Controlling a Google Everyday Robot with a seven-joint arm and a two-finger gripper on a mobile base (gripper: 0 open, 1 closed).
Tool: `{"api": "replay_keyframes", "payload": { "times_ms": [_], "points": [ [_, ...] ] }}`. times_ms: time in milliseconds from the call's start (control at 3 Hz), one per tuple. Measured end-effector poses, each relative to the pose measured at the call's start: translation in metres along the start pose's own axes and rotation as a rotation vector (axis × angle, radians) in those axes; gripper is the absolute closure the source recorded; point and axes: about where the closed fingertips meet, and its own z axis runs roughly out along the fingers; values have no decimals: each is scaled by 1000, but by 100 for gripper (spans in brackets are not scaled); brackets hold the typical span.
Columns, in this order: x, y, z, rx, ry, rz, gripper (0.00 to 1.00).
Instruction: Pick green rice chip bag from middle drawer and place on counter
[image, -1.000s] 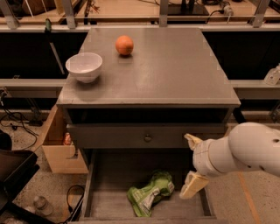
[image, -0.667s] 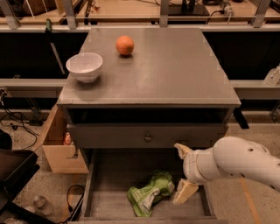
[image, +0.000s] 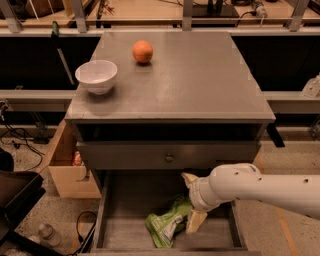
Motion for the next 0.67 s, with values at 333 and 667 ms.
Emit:
{"api": "replay_keyframes", "payload": {
  "times_ms": [333, 667],
  "points": [
    [1, 0, -1, 1, 0, 3, 0],
    [1, 14, 24, -34, -1, -1, 0]
  ]
}}
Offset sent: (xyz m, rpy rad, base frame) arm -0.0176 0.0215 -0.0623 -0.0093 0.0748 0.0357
